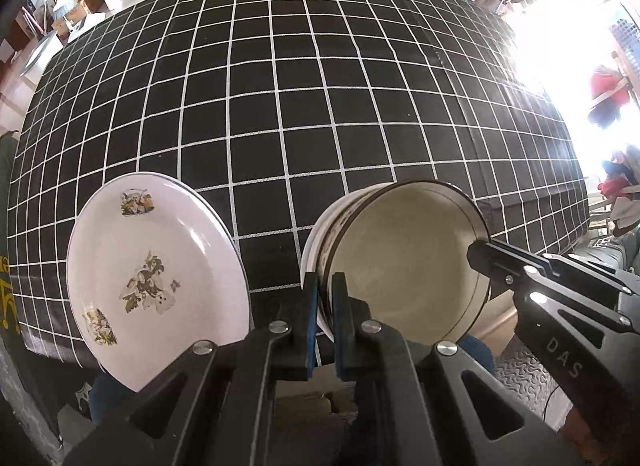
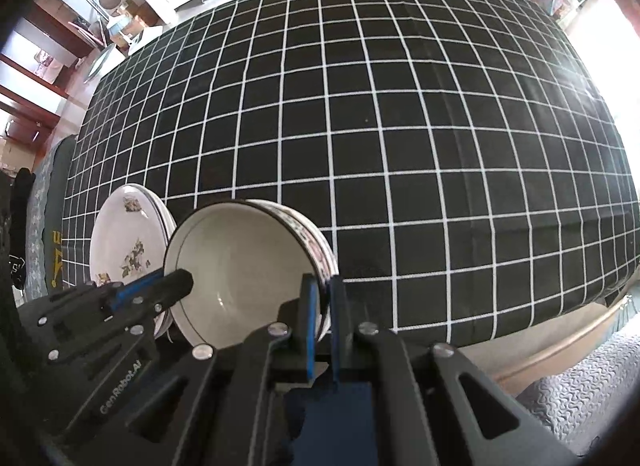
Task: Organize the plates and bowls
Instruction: 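Carry the speckled bowl to the nested white bowls and lower it inside, then open both tools and release the speckled bowl in the bowl stack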
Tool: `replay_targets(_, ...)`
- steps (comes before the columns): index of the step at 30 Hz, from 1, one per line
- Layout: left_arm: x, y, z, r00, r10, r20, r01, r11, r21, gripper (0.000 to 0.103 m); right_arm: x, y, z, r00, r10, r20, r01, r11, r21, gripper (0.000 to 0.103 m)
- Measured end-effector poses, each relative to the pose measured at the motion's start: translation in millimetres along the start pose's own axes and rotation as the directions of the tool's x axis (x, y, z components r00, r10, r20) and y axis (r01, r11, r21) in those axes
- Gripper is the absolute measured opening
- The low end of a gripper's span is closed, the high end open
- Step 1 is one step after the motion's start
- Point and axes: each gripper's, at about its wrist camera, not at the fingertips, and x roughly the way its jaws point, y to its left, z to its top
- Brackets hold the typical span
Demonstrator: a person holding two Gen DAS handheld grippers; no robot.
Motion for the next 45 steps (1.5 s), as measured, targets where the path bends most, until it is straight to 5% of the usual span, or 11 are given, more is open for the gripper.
replay_targets(13,2.4,0.9,1.3,1.0,-0.004,0.0,0.004,1.0,-0.007,0.006,4.9,-1.3,2.4,1.0,0.019,-0.009,-0.019,1.0,-0.006,0.009)
replay_targets(23,-13.1,12.9,-8.9,0.995,-0.089,0.043,0.089,0.996,-0.001,0.01,-9.1,-7.0,-4.0,0.997,0.065,0.041,-0.064,0.997,-0.035,0.012)
replay_targets(25,-21.7,17.3,-12.2,0.99,-0.124,0.066,0.123,0.992,0.013,0.025,-15.0,-8.9,-5.4,0.994,0.09,0.055,-0.087,0.995,-0.04,0.019)
replay_targets(27,-29.3,17.6,-14.6,0.987,-0.133,0.085,0.131,0.991,0.031,0.029,-21.3,-11.5,-8.5,0.993,0.092,0.08,-0.088,0.995,-0.045,0.041)
replay_targets(30,-39.6,17.3,-23.2,0.985,-0.121,0.119,0.114,0.991,0.069,0.035,-30.1,-15.4,-15.9,0.989,0.077,0.126,-0.069,0.995,-0.068,0.06)
replay_targets(36,-54.4,14.7,-44.5,0.978,-0.099,0.186,0.08,0.991,0.109,0.047,-40.9,-23.0,-34.3,0.979,0.07,0.191,-0.055,0.995,-0.081,0.068)
replay_targets(45,-79.9,12.0,-57.4,0.938,-0.097,0.332,0.03,0.979,0.2,0.058,-50.5,-25.6,-55.0,0.94,0.118,0.321,-0.117,0.993,-0.02,0.083)
